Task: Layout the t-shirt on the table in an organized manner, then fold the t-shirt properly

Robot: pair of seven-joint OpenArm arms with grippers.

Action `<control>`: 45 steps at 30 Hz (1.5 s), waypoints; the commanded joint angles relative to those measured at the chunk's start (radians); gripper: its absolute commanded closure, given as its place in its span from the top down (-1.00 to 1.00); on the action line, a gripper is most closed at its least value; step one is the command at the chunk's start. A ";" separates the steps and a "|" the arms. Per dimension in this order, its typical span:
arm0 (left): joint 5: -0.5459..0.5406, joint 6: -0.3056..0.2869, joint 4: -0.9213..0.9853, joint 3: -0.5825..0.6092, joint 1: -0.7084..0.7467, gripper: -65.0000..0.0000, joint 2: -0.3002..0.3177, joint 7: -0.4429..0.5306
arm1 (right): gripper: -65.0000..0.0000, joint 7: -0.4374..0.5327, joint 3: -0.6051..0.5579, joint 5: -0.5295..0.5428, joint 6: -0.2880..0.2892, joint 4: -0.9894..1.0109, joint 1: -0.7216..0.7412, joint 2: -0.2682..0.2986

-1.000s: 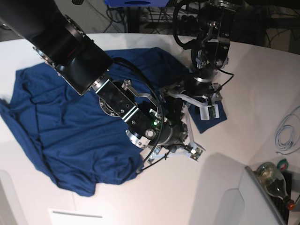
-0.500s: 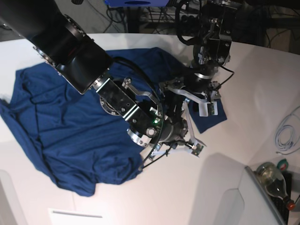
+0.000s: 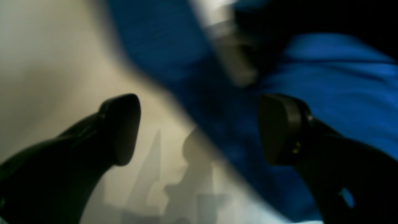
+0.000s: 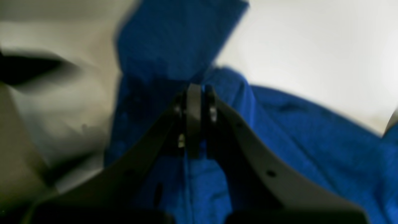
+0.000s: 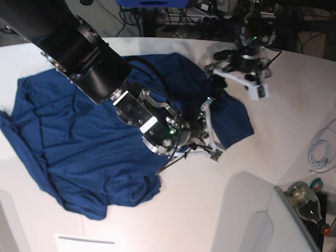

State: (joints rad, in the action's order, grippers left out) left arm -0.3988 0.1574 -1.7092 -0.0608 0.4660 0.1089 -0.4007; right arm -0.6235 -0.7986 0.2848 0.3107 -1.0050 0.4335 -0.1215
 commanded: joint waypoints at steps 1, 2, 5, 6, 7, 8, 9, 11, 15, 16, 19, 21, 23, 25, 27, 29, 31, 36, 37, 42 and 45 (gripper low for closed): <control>-0.004 -0.009 -0.025 -0.009 0.004 0.71 0.001 0.023 | -1.00 0.034 0.003 0.011 0.000 -0.010 0.029 -0.019; -0.004 -0.009 -0.025 -0.020 0.007 0.71 0.001 0.023 | -1.00 0.035 0.003 0.011 0.000 -0.004 0.029 -0.019; -0.004 -0.009 -0.021 -0.024 0.006 0.71 0.001 0.023 | -0.99 0.035 -0.002 0.011 0.000 -0.002 0.028 -0.020; -0.004 -0.009 -0.021 -0.021 0.001 0.71 0.001 0.023 | -0.94 0.029 -0.002 0.011 0.000 -0.004 0.028 -0.020; -0.004 -0.009 -0.021 -0.020 -0.002 0.71 0.001 0.023 | -0.82 0.021 -0.003 0.011 0.000 -0.008 0.028 -0.020; -0.004 -0.009 -0.021 -0.018 -0.003 0.71 -0.004 0.023 | -0.64 0.009 -0.003 0.011 0.000 -0.022 0.028 -0.020; -0.004 -0.011 -0.021 -0.018 -0.008 0.71 -0.005 0.023 | -0.42 -0.006 0.000 0.011 0.000 -0.042 0.028 -0.020; -0.004 -0.011 -0.018 -0.014 -0.025 0.71 -0.005 0.023 | 0.04 -0.039 0.003 0.011 0.000 -0.096 0.028 -0.019; -0.001 -0.011 -0.018 0.049 -0.066 0.71 0.001 0.023 | 0.45 -0.062 0.006 0.012 0.000 -0.222 0.023 0.039; -0.001 -0.011 -0.013 0.066 -0.083 0.71 0.001 0.023 | 0.45 -0.062 0.006 0.012 0.000 -0.259 0.018 0.061; -0.001 -0.008 0.025 0.106 -0.141 0.71 -0.005 0.023 | 0.46 -0.068 0.098 0.012 -0.002 -0.375 -0.025 0.124; -0.004 -0.006 0.079 0.138 -0.194 0.71 -0.008 0.023 | 0.46 -0.115 0.232 0.012 -0.002 -0.453 -0.072 0.156; -0.005 -0.005 0.140 0.169 -0.246 0.71 -0.010 0.023 | 0.46 -0.154 0.357 0.012 0.006 -0.529 -0.121 0.184; -0.005 -0.005 0.197 0.177 -0.284 0.71 -0.028 0.024 | 0.47 -0.172 0.454 0.015 0.008 -0.602 -0.173 0.219; -0.001 -0.005 0.251 0.161 -0.319 0.71 -0.051 0.026 | 0.48 -0.167 0.526 0.015 0.008 -0.674 -0.233 0.265; -0.004 -0.008 0.300 0.167 -0.358 0.71 -0.061 0.027 | 0.48 -0.166 0.594 0.015 0.008 -0.734 -0.298 0.316; -0.004 -0.008 0.338 0.171 -0.395 0.71 -0.077 0.027 | 0.46 -0.163 0.683 0.015 0.008 -0.765 -0.371 0.354; -0.004 -0.009 0.420 0.171 -0.462 0.29 -0.116 0.027 | 0.46 -0.069 1.082 0.015 0.008 -0.722 -0.514 0.354; -0.005 -0.009 0.441 0.171 -0.474 0.01 -0.119 0.027 | 0.47 -0.046 1.161 0.015 0.008 -0.691 -0.522 0.346; -0.005 -0.009 0.476 0.171 -0.499 -1.00 -0.136 0.023 | 0.47 -0.039 1.465 0.011 0.008 -0.312 -0.436 0.409; -0.007 -0.009 0.410 0.171 -0.467 -1.00 -0.134 0.021 | 0.48 -0.055 1.501 0.014 0.014 -0.165 -0.428 0.461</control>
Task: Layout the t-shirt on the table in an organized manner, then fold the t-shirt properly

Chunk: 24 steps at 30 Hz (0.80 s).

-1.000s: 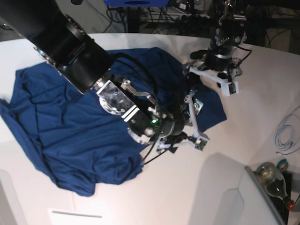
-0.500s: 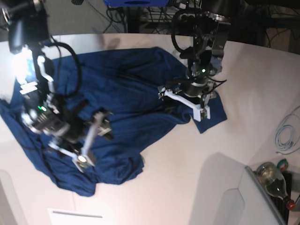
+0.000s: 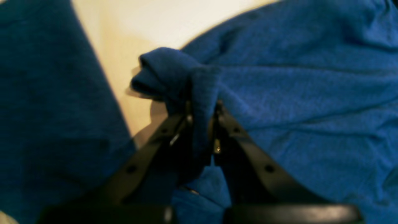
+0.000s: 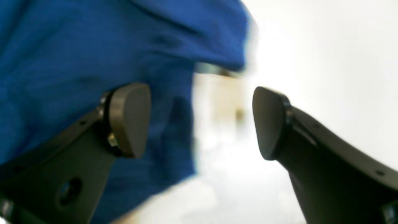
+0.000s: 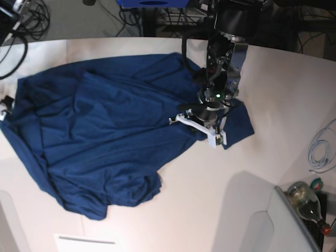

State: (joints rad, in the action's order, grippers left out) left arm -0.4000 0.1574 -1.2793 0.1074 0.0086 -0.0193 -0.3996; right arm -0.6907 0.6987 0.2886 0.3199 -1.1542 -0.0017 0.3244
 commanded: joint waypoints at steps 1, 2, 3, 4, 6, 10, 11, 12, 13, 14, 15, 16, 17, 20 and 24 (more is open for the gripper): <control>-0.006 -0.009 -0.046 -0.004 0.006 -1.00 -0.005 0.020 | 0.48 0.012 0.003 0.010 0.028 -0.011 -0.011 0.020; -0.006 -0.009 -0.073 -0.007 0.020 -1.00 -0.001 0.020 | 0.48 0.012 0.003 0.010 0.061 -0.013 -0.039 0.018; -0.006 -0.008 -0.095 -0.008 0.031 -1.00 0.000 0.020 | 0.48 0.013 0.006 0.011 0.097 -0.013 -0.059 0.018; -0.004 -0.008 -0.112 -0.008 0.040 -1.00 0.002 0.020 | 0.48 0.013 0.006 0.011 0.123 -0.011 -0.068 0.017; -0.003 -0.006 -0.132 -0.001 0.052 -1.00 0.020 0.020 | 0.48 0.013 0.009 0.011 0.144 -0.007 -0.083 0.002; -0.004 -0.006 -0.125 0.002 0.063 -1.00 0.022 0.020 | 0.48 0.013 0.009 0.013 0.152 -0.007 -0.120 -0.035; -0.004 -0.006 -0.125 0.001 0.064 -1.00 0.022 0.020 | 0.48 0.013 0.009 0.013 0.153 -0.007 -0.122 -0.047; -0.004 -0.006 -0.130 -0.001 0.070 -1.00 0.022 0.020 | 0.48 0.013 0.009 0.013 0.153 -0.007 -0.122 -0.057; -0.003 -0.006 -0.135 -0.004 0.077 -1.00 0.022 0.020 | 0.48 0.013 0.009 0.013 0.155 -0.010 -0.122 -0.066; -0.003 -0.006 -0.139 -0.005 0.080 -1.00 0.022 0.020 | 0.48 0.012 0.009 0.013 0.158 -0.014 -0.123 -0.074; -0.001 -0.006 -0.142 -0.005 0.078 -1.00 0.022 0.020 | 0.47 0.012 0.009 0.013 0.172 -0.025 -0.125 -0.080; -0.001 -0.006 -0.144 -0.007 0.078 -1.00 0.022 0.020 | 0.46 0.012 0.009 0.013 0.187 -0.050 -0.128 -0.086; 0.000 -0.006 -0.145 -0.008 0.075 -1.00 0.022 0.020 | 0.46 0.012 0.009 0.013 0.204 -0.094 -0.149 -0.090; 0.000 -0.006 -0.141 -0.002 0.061 -1.00 0.029 0.023 | 0.46 0.013 -0.003 0.011 0.252 -0.329 -0.231 -0.129; 0.000 -0.006 -0.139 0.002 -0.005 -1.00 0.023 0.021 | 0.46 -0.002 -0.178 -0.005 0.378 -0.607 -0.355 -0.129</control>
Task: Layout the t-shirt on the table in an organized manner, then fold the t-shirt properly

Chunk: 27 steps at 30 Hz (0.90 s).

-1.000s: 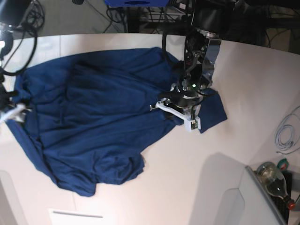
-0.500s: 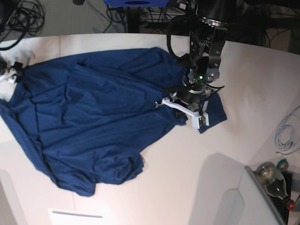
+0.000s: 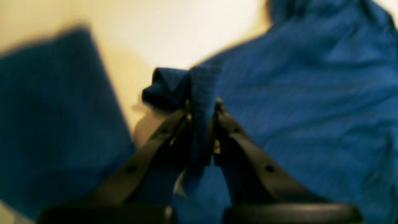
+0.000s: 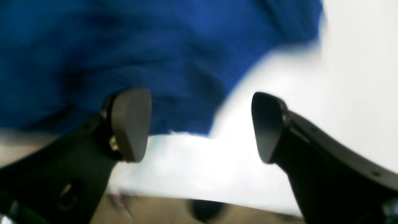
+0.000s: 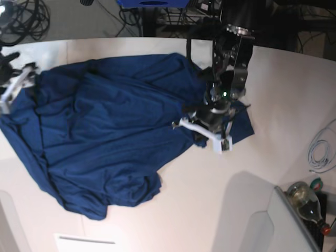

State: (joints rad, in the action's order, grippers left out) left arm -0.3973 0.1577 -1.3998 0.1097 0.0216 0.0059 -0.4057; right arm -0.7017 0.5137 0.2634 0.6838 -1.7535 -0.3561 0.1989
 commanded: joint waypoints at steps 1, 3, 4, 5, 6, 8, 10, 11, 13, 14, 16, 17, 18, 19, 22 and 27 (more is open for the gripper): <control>-0.005 -0.007 -0.019 0.000 -0.041 -1.00 -0.002 0.027 | 0.46 -0.019 -0.062 -0.003 0.014 -0.055 -0.030 0.010; -0.004 -0.007 -0.017 0.000 -0.085 -1.00 -0.004 0.027 | 0.46 -0.072 -0.198 -0.051 0.014 -0.096 -0.048 0.024; -0.002 -0.007 -0.011 0.000 -0.104 -1.00 -0.004 0.027 | 0.46 -0.083 -0.258 -0.065 0.014 -0.096 -0.051 0.026; -0.002 -0.007 0.003 0.000 -0.128 -1.00 -0.004 0.027 | 0.46 -0.082 -0.318 -0.068 0.014 -0.095 -0.051 0.032; -0.002 -0.007 0.021 0.000 -0.151 -1.00 -0.005 0.027 | 0.46 -0.082 -0.373 -0.068 0.014 -0.096 -0.051 0.035; -0.002 -0.007 0.069 0.000 -0.190 -1.00 -0.010 0.027 | 0.46 -0.082 -0.481 -0.068 0.014 -0.102 -0.050 0.032; -0.001 -0.007 0.119 0.000 -0.216 -1.00 -0.014 0.031 | 0.46 -0.082 -0.590 -0.068 0.014 -0.115 -0.037 0.032; -0.001 -0.007 0.147 0.000 -0.229 -1.00 -0.014 0.031 | 0.46 -0.082 -0.645 -0.068 0.014 -0.115 -0.024 0.030; -0.001 -0.008 0.187 0.000 -0.245 -1.00 -0.016 0.032 | 0.46 -0.082 -0.751 -0.068 0.014 -0.107 0.019 0.029; -0.001 -0.008 0.202 0.000 -0.246 -1.00 -0.017 0.034 | 0.46 -0.082 -0.791 -0.068 0.014 -0.099 0.042 0.017; -0.001 -0.008 0.204 -0.002 -0.246 -1.00 -0.017 0.034 | 0.46 -0.083 -0.843 -0.069 0.014 -0.070 0.084 -0.019; -0.001 -0.008 0.202 -0.002 -0.246 -1.00 -0.017 0.034 | 0.46 -0.085 -0.861 -0.069 0.014 -0.044 0.111 -0.034; -0.001 -0.008 0.202 -0.002 -0.248 -1.00 -0.017 0.034 | 0.46 -0.086 -0.890 -0.069 0.014 -0.010 0.137 -0.051; -0.001 -0.008 0.204 -0.002 -0.248 -1.00 -0.017 0.034 | 0.46 -0.086 -0.915 -0.069 0.014 0.020 0.162 -0.063; -0.001 -0.008 0.205 -0.002 -0.248 -1.00 -0.014 0.034 | 0.46 -0.086 -0.987 -0.069 0.014 0.106 0.213 -0.095; -0.001 -0.008 0.208 -0.008 -0.248 -1.00 -0.011 0.034 | 0.46 -0.082 -1.094 -0.069 0.014 0.194 0.245 -0.144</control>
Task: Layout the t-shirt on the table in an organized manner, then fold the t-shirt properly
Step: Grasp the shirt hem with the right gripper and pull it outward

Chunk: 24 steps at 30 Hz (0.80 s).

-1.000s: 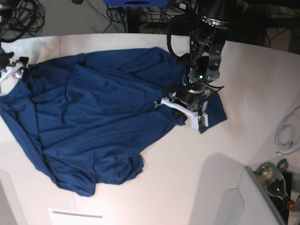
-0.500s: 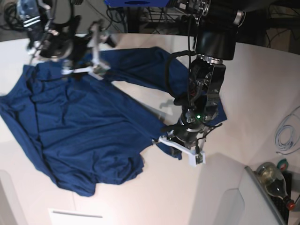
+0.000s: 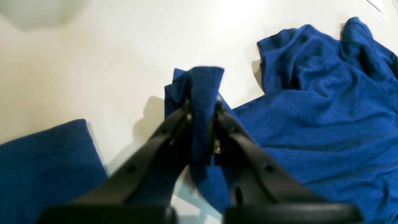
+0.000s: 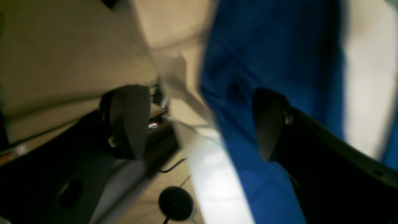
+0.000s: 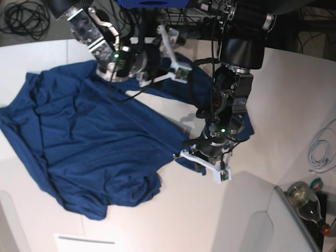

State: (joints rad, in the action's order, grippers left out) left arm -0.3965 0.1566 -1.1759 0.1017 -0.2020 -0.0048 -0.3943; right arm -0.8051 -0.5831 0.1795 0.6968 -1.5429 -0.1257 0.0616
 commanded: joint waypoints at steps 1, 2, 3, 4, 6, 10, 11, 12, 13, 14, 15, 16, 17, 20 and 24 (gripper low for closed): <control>-0.002 -0.007 -0.016 0.000 -0.024 -1.00 -0.001 0.022 | 0.46 0.022 -0.005 0.015 0.001 0.006 0.019 -0.022; -0.002 -0.007 -0.016 -0.001 -0.024 -1.00 -0.001 0.021 | 0.46 0.023 -0.008 0.015 0.001 0.028 0.028 -0.036; -0.002 -0.007 -0.016 -0.001 -0.024 -1.00 -0.001 0.021 | 0.46 0.023 -0.010 0.015 0.001 0.052 0.037 -0.049; -0.002 -0.007 -0.016 -0.001 -0.023 -1.00 -0.001 0.021 | 0.46 0.025 -0.010 0.015 0.001 0.075 0.048 -0.059; -0.002 -0.007 -0.016 -0.001 -0.023 -1.00 -0.001 0.019 | 0.45 0.051 -0.010 0.015 0.001 0.117 0.068 -0.070; -0.002 -0.007 -0.017 -0.001 -0.020 -1.00 0.001 0.018 | 0.45 0.117 -0.010 0.015 0.001 0.196 0.094 -0.070; -0.002 -0.007 -0.017 -0.001 -0.020 -1.00 0.009 0.018 | 0.45 0.125 -0.007 0.015 0.001 0.219 0.100 -0.069; -0.002 -0.007 -0.017 0.005 -0.020 -1.00 0.015 0.018 | 0.45 0.134 -0.007 0.015 0.001 0.241 0.108 -0.069; -0.002 -0.007 -0.017 0.007 -0.020 -1.00 0.015 0.018 | 0.45 0.145 -0.007 0.015 0.001 0.266 0.111 -0.067; -0.002 -0.007 -0.017 0.003 -0.020 -1.00 0.015 0.018 | 0.45 0.161 -0.007 0.015 0.001 0.293 0.114 -0.067; -0.002 -0.007 -0.017 0.000 -0.020 -1.00 0.016 0.018 | 0.40 0.180 -0.007 0.013 0.001 0.318 0.116 -0.065; -0.002 -0.007 -0.017 -0.001 -0.020 -1.00 0.019 0.018 | 0.28 0.198 -0.008 0.013 0.001 0.339 0.116 -0.065; -0.002 -0.007 -0.017 0.000 -0.020 -1.00 0.022 0.018 | 0.13 0.214 -0.010 0.013 0.001 0.358 0.116 -0.065; -0.002 -0.007 -0.017 -0.001 -0.020 -1.00 0.027 0.018 | -0.65 0.257 -0.007 0.013 0.001 0.399 0.116 -0.058; -0.002 -0.007 -0.017 -0.003 -0.014 -1.00 0.029 0.016 | -0.96 0.270 -0.005 0.013 0.001 0.370 0.107 -0.007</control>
State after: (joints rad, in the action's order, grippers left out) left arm -0.3965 0.1570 -1.1748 0.1005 -0.1974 0.0231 -0.3996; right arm -0.5117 -0.5915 0.2176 0.6983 -1.1614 -0.0254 0.0463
